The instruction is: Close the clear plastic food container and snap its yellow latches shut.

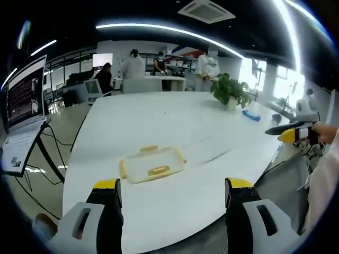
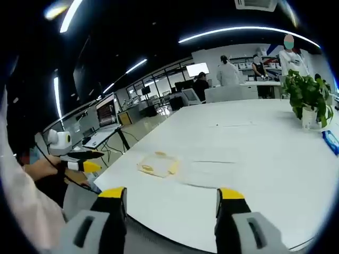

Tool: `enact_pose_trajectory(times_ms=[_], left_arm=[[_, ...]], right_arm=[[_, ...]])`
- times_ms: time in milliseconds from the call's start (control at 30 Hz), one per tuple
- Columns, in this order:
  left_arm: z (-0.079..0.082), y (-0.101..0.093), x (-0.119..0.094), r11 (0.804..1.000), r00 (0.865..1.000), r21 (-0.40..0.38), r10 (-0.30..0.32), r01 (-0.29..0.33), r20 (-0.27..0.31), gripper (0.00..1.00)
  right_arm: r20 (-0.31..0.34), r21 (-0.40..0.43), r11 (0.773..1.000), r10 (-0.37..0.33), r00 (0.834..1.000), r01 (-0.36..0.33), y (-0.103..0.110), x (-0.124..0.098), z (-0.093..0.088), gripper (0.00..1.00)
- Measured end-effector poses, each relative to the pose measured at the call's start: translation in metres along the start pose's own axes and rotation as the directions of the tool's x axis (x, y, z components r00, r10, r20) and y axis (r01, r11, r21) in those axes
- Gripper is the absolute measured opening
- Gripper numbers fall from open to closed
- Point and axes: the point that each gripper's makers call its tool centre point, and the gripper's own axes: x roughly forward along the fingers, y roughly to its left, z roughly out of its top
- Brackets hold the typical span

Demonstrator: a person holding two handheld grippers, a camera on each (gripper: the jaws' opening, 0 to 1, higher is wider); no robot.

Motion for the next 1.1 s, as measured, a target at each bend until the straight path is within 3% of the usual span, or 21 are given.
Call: enact_pose_trajectory(times_ms=[1100], left_arm=[[-0.0043,0.0072,0.0025,1.0,1.0,0.002,0.004,-0.004,-0.019,0.77]], right_arm=[[-0.045,-0.007,1.0,0.006,0.999,-0.006,-0.0004,0.0025,-0.0079,0.66]])
